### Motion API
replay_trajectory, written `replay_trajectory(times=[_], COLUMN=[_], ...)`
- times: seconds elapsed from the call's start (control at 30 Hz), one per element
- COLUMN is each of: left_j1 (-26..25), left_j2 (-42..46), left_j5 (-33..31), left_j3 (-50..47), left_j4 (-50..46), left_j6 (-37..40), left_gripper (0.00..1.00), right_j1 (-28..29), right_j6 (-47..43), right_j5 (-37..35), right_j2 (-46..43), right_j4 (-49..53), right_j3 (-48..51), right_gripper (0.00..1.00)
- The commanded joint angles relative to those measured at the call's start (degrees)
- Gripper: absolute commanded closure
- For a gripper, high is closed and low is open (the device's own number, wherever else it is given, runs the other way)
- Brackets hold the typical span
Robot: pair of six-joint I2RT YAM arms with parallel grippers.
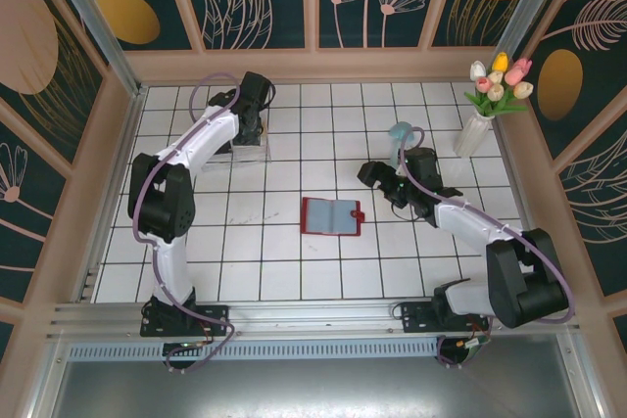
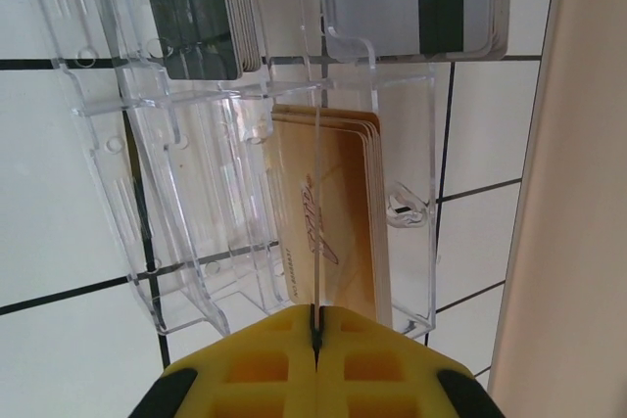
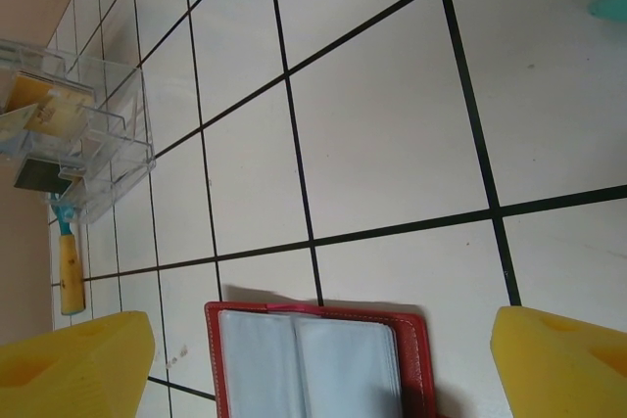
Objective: Take the credit cards out of the card holder
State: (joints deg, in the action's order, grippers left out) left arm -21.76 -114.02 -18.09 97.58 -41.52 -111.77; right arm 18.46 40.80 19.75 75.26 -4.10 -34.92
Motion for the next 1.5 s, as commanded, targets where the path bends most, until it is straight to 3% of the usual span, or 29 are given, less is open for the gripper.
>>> replay_trajectory(times=[0.0,0.37,1.47], left_j1=[0.75,1.09,1.17], left_j2=[-1.35,-2.31,-5.35], left_j5=[0.94,5.42,0.88], left_j3=[1.99,0.8,5.85], left_j4=[-1.75,2.28,-4.55], left_j6=[-1.23,-5.02,-4.83], left_gripper=[1.0,1.0,0.97], right_j1=[-0.36,-0.82,-2.09], right_j6=[-0.89,-1.52,-1.07], right_j5=[-0.37,0.46,2.1], right_j2=[-1.15,-1.13,-0.18], right_j4=[0.08,0.78,-0.43], right_j3=[0.81,0.87,2.22], right_gripper=[0.09,0.1,0.1])
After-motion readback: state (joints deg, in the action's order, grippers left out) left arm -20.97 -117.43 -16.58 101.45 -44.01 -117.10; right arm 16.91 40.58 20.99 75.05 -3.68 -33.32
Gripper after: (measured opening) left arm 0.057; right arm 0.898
